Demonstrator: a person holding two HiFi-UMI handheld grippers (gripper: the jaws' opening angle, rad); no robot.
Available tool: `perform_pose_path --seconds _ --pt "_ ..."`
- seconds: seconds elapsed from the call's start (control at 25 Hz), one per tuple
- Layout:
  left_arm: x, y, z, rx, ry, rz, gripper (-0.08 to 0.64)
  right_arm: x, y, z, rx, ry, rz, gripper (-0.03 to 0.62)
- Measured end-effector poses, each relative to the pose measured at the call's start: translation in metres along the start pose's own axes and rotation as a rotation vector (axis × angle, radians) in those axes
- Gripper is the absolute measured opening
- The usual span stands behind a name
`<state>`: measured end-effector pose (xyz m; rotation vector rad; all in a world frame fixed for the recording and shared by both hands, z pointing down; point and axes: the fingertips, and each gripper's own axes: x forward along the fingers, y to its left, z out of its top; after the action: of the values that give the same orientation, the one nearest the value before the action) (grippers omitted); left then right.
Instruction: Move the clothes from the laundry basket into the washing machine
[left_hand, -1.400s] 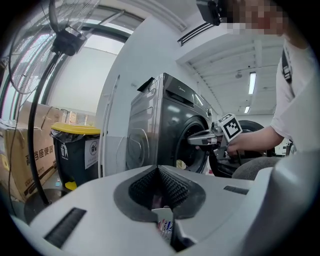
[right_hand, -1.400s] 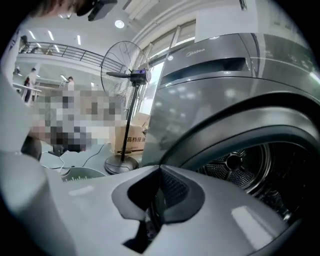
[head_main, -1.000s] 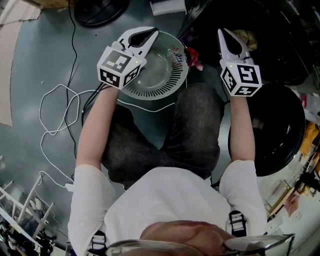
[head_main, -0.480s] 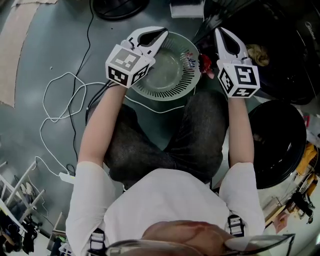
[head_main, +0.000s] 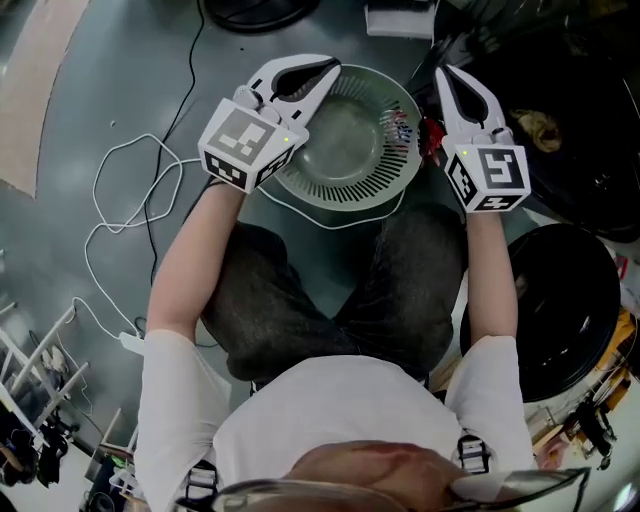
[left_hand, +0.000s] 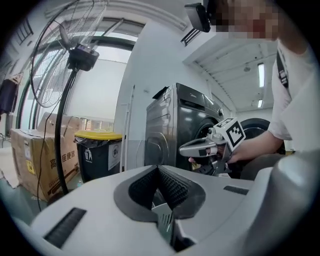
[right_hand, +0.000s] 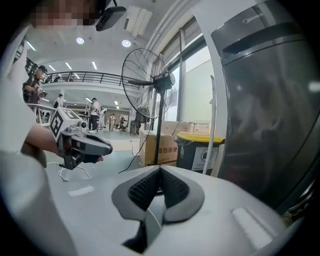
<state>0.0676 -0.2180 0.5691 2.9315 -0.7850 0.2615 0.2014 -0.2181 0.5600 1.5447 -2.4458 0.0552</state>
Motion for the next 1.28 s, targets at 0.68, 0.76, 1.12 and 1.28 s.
perform_pose_path --seconds 0.68,0.76,1.12,1.28 --pt "-0.033 0.035 -0.046 -0.091 -0.006 0.05 0.006 0.024 0.015 -0.047 0.0 0.045 0.091 0.011" --pt "-0.035 0.037 -0.046 -0.11 -0.005 0.061 0.006 0.026 0.018 -0.047 -0.048 0.058 0.077 0.011" --pt "-0.077 0.012 -0.001 -0.056 0.124 0.095 0.006 0.005 0.065 0.0 -0.064 0.093 0.137 0.011" --pt "-0.105 -0.007 0.044 -0.085 0.164 0.105 0.006 -0.023 0.072 0.047 -0.096 0.122 0.158 0.011"
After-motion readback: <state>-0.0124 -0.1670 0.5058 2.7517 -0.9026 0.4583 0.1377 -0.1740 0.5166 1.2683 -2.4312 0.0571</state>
